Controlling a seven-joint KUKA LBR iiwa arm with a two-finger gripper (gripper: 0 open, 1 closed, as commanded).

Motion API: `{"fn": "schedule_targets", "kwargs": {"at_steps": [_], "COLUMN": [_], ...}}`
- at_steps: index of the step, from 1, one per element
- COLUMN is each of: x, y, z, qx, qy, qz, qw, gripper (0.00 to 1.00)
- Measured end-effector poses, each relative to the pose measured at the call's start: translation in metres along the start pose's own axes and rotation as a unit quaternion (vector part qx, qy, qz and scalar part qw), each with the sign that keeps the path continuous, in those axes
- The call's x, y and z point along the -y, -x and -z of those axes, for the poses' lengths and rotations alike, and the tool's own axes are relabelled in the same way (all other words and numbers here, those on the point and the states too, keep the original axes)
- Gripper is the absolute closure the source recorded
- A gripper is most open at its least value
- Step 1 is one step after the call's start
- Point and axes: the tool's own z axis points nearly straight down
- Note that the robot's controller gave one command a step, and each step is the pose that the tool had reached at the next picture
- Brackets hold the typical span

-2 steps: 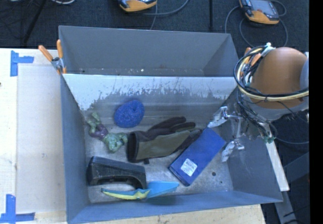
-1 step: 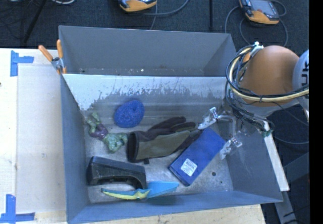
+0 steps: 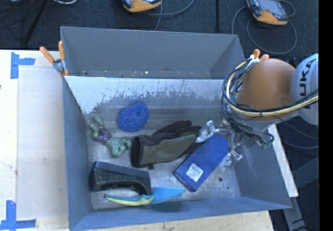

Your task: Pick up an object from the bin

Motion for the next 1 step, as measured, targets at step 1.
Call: {"fn": "schedule_targets", "kwargs": {"at_steps": [1], "x": [-0.0022], "y": [0.013], "z": [-0.0329], "qx": [0.0004], "qy": [-0.001], "qz": [0.157], "qw": [0.9876], "gripper": [0.0]}}
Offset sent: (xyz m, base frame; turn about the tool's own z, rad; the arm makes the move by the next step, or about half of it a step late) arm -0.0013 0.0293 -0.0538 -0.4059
